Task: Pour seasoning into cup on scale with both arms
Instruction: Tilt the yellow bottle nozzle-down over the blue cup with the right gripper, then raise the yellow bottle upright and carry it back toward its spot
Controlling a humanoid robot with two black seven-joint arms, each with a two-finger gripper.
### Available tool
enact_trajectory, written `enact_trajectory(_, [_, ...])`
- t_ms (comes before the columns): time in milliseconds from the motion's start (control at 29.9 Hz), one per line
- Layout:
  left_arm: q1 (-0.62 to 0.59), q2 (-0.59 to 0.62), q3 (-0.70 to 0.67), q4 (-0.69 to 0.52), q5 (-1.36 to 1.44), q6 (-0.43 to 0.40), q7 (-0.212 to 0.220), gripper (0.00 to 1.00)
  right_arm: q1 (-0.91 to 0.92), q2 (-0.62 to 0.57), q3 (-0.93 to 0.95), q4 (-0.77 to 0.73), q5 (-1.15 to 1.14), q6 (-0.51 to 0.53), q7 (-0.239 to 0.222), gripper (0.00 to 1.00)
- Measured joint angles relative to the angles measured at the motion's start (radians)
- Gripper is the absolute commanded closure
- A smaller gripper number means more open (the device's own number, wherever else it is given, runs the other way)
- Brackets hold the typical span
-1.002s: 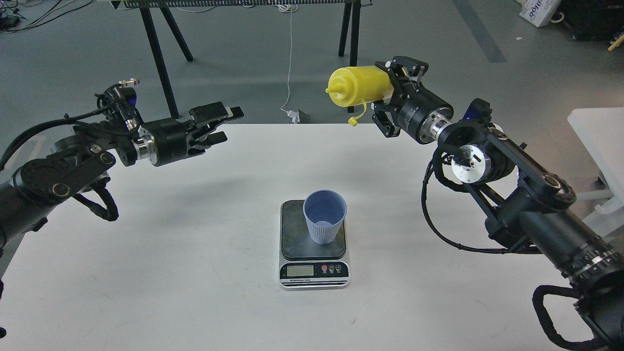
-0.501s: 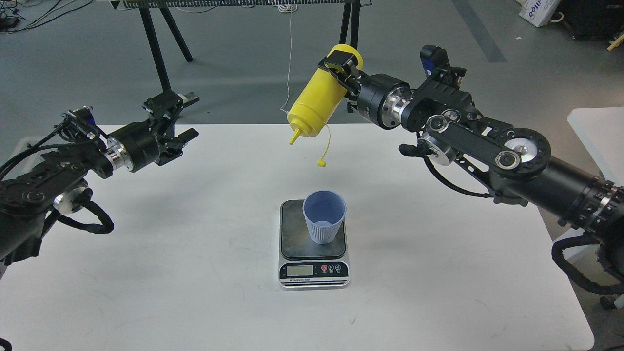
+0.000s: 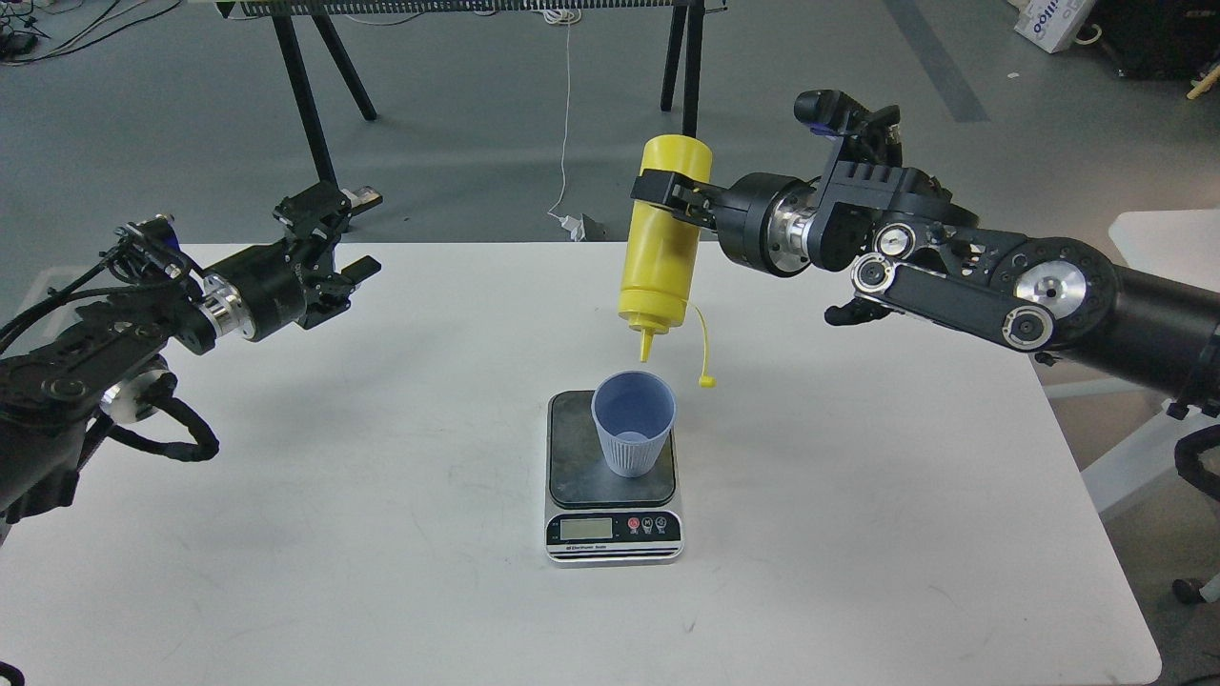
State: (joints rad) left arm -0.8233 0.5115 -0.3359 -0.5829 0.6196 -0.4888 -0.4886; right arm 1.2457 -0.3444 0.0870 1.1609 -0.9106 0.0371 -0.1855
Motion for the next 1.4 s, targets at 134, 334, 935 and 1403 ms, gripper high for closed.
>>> enact_trajectory(134, [0.0, -0.001, 0.001, 0.0, 0.001, 0.0, 0.0, 0.01, -0.004, 0.001, -0.005, 0.0, -0.044, -0.003, 0.001, 0.99])
enact_trajectory(334, [0.0, -0.002, 0.003, 0.0, 0.001, 0.0, 0.0, 0.01, -0.016, 0.009, -0.009, -0.006, -0.06, -0.011, 0.002, 0.99])
enact_trajectory(935, [0.006, 0.004, 0.012, 0.0, 0.013, 0.0, 0.0, 0.01, -0.134, 0.03, 0.276, -0.093, 0.259, -0.043, -0.01, 0.99])
enact_trajectory(1403, [-0.048, 0.141, 0.012, -0.014, 0.012, 0.0, 0.0, 0.01, -0.63, -0.026, 1.137, -0.1, 1.19, 0.109, -0.204, 0.98])
